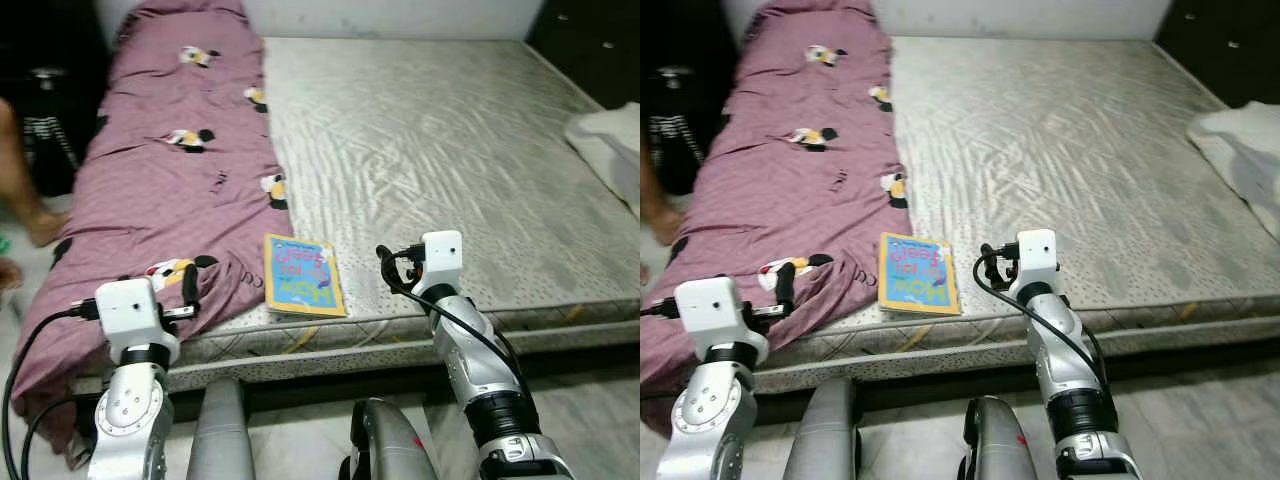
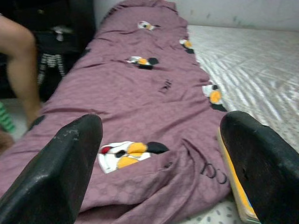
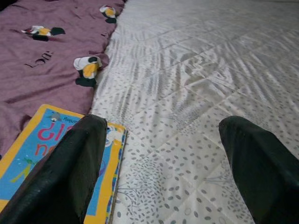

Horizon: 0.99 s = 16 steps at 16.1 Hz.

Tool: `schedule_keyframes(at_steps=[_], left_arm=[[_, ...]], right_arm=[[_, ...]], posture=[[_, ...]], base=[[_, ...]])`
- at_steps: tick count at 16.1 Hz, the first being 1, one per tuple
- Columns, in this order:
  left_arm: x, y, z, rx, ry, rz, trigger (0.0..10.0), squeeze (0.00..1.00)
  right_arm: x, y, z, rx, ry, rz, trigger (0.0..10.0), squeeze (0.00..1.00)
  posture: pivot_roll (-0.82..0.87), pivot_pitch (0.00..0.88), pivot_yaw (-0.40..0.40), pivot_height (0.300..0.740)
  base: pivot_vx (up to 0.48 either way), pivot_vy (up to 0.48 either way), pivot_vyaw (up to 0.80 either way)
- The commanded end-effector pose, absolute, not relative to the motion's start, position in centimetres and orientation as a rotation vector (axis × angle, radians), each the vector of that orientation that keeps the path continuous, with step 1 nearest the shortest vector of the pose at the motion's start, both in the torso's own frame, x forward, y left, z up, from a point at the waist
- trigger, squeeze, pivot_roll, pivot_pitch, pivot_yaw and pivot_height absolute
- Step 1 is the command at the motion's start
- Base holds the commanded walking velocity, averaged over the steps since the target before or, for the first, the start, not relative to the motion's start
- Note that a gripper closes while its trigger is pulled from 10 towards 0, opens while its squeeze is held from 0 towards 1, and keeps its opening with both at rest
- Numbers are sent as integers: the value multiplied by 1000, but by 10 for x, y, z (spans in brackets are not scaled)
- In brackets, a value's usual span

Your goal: Clean up the room

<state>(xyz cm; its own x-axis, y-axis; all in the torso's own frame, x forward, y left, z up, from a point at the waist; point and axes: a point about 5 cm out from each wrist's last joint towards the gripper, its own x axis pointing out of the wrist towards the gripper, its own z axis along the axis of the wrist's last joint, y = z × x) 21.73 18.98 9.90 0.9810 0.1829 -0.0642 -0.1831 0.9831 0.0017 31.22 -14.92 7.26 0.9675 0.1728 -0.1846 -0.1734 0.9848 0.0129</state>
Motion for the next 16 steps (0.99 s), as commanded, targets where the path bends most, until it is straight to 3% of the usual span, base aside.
schedule_keyframes(at_steps=[1,7,13,16], left_arm=[[218,190,102,-4,56,185,10000,0],[220,189,101,-9,60,179,10000,0],[225,186,95,-43,120,68,10000,0],[226,192,91,-31,137,73,10000,0]], right_arm=[[316,-150,77,-8,171,174,10000,0],[317,-150,77,-9,171,178,10000,0],[314,-159,85,-10,132,157,10000,0],[298,-174,87,-19,124,126,10000,0]], posture=[[38,83,-61,647],[38,77,-63,567],[34,76,-72,567],[-5,82,-54,567]], base=[[0,0,0],[0,0,0],[0,0,0],[0,0,0]])
